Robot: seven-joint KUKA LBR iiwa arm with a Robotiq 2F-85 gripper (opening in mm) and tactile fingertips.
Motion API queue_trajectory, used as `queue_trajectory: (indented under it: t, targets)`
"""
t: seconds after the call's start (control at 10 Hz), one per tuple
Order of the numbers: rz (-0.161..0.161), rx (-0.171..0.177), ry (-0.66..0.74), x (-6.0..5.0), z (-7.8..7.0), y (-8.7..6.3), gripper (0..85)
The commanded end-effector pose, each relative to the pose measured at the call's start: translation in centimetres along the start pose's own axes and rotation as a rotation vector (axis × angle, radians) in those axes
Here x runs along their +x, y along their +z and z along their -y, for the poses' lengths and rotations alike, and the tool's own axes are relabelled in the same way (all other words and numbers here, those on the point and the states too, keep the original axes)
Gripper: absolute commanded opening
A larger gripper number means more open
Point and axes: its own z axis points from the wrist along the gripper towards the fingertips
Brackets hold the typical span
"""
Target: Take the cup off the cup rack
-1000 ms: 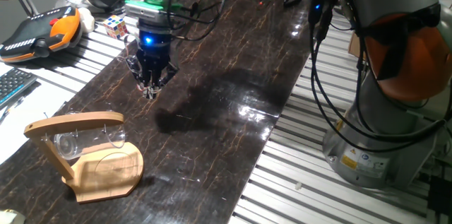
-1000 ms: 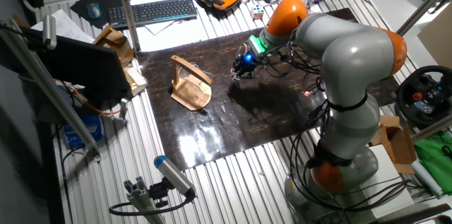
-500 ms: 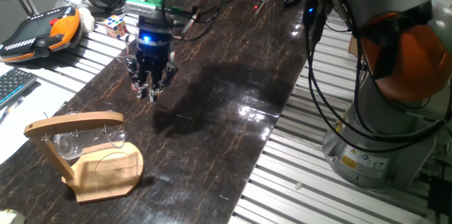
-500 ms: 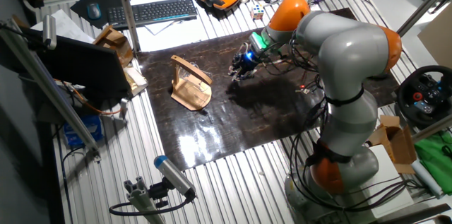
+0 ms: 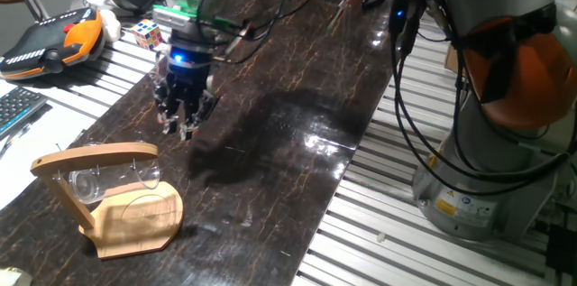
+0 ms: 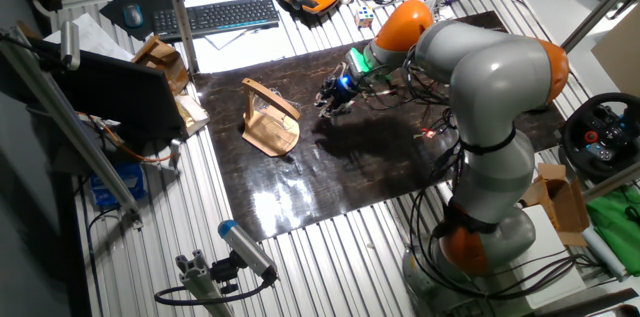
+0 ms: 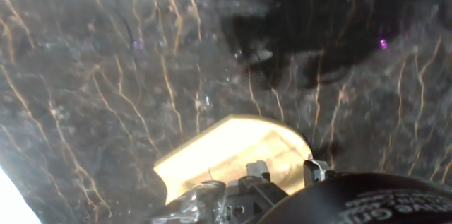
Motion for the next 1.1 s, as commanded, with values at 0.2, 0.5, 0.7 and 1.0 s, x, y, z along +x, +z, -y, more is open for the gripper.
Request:
queue_trajectory:
  t: [0.2,0.5,0.7,1.0]
  targets:
    - [0.025,-0.010,0.036,2.6,0.1,1.2,35.3]
    - [0.040,-0.011,0.068,4.0,-0.7,1.5,36.0]
    - [0.046,-0.015,0.071,4.2,-0.7,1.9,36.3]
    - [0.048,-0.014,0.089,4.5,-0.8,2.2,36.3]
